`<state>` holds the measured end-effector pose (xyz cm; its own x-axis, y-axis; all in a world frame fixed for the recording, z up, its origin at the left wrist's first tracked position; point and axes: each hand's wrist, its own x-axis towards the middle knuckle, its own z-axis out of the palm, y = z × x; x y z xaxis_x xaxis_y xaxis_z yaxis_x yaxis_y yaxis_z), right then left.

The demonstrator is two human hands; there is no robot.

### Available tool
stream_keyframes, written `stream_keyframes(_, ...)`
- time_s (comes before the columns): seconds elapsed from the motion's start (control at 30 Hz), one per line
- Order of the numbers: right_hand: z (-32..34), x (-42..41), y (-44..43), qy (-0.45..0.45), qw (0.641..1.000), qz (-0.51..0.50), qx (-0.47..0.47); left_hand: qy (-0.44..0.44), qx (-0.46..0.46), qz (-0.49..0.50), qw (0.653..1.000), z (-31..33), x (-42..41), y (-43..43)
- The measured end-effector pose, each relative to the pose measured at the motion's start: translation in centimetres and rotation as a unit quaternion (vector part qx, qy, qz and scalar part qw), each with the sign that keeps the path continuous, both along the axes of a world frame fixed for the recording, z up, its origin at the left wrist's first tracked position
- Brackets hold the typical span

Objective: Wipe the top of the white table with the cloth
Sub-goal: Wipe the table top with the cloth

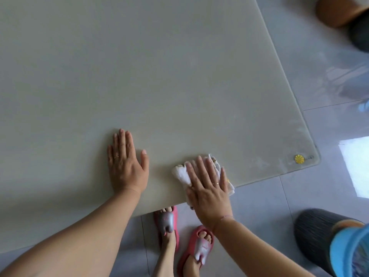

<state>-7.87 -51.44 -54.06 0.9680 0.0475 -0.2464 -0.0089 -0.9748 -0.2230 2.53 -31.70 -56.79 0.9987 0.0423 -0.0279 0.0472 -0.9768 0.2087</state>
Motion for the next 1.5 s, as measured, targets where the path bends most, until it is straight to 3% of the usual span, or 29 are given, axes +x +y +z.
stream_keyframes(0.07,0.0,1.0,-4.5,-0.015,0.993,0.112,-0.018,-0.002,0.000,-0.002,1.000,0.0,0.1,0.1)
stream_keyframes(0.1,-0.1,1.7,-6.8,-0.012,0.994,0.103,-0.039,-0.001,0.000,0.000,1.000,0.1,0.0,0.1)
stream_keyframes(0.2,-0.3,3.6,-8.9,0.021,0.985,-0.165,-0.036,0.001,0.004,0.003,1.000,0.1,0.0,-0.1)
stream_keyframes(0.27,-0.5,4.1,-4.5,0.015,0.966,-0.258,-0.030,0.003,0.003,0.001,1.000,0.1,0.1,-0.1)
stream_keyframes(0.33,-0.7,3.4,0.3,-0.010,0.987,-0.157,-0.006,0.004,0.005,0.002,1.000,0.0,-0.1,0.0)
stream_keyframes(0.43,-0.6,4.1,-0.5,-0.039,0.994,0.102,-0.001,0.004,0.007,0.003,1.000,0.1,-0.1,-0.1)
stream_keyframes(0.5,-0.9,6.3,-4.4,-0.043,0.989,0.137,-0.034,0.000,0.008,0.002,1.000,0.0,0.0,-0.1)
stream_keyframes(0.57,-1.0,9.1,-7.3,-0.027,0.999,0.005,-0.038,0.003,0.010,0.003,1.000,0.0,-0.1,-0.1)
stream_keyframes(0.63,-1.1,10.9,-6.6,-0.002,0.984,-0.176,-0.007,0.009,0.012,0.003,1.000,0.0,-0.1,-0.1)
stream_keyframes(0.7,-1.2,11.0,-2.6,-0.006,0.973,-0.229,0.003,0.014,0.011,0.004,1.000,0.1,-0.1,-0.1)
stream_keyframes(0.8,-0.9,9.0,0.9,-0.027,1.000,-0.011,0.010,0.024,0.014,0.001,1.000,0.4,-0.1,-0.2)
stream_keyframes(0.87,-0.7,10.1,-2.0,-0.040,0.990,0.134,-0.006,0.031,0.015,-0.003,0.999,0.4,-0.1,-0.1)
stream_keyframes(0.9,-0.8,11.1,-4.0,-0.035,0.988,0.150,-0.022,0.033,0.014,-0.005,0.999,0.4,0.0,0.0)
stream_keyframes(0.93,-0.9,12.3,-5.8,-0.026,0.992,0.116,-0.032,0.036,0.014,-0.005,0.999,0.4,0.0,0.0)
stream_keyframes(1.03,-0.8,14.5,-6.7,0.017,0.985,-0.169,-0.016,0.055,0.015,-0.001,0.998,0.4,0.1,-0.1)
stream_keyframes(1.1,-1.0,14.7,-2.5,0.005,0.971,-0.240,-0.011,0.063,0.014,-0.002,0.998,0.5,0.1,0.0)
stream_keyframes(1.2,-1.2,13.7,1.9,-0.015,0.999,-0.039,-0.001,0.066,0.014,-0.006,0.998,0.4,0.1,0.0)
stream_keyframes(1.3,-0.8,15.9,-2.5,-0.035,0.987,0.155,-0.025,0.062,0.010,-0.017,0.998,0.4,0.1,0.3)
stream_keyframes(1.37,-0.9,18.6,-6.3,-0.024,0.995,0.090,-0.039,0.062,0.017,-0.017,0.998,0.3,0.1,0.2)
stream_keyframes(1.43,-1.0,20.5,-7.3,0.003,0.994,-0.110,-0.023,0.067,0.019,-0.017,0.997,0.3,0.1,0.1)
stream_keyframes(1.5,-1.3,20.9,-4.0,0.003,0.975,-0.223,-0.013,0.071,0.020,-0.015,0.997,0.3,0.1,0.1)
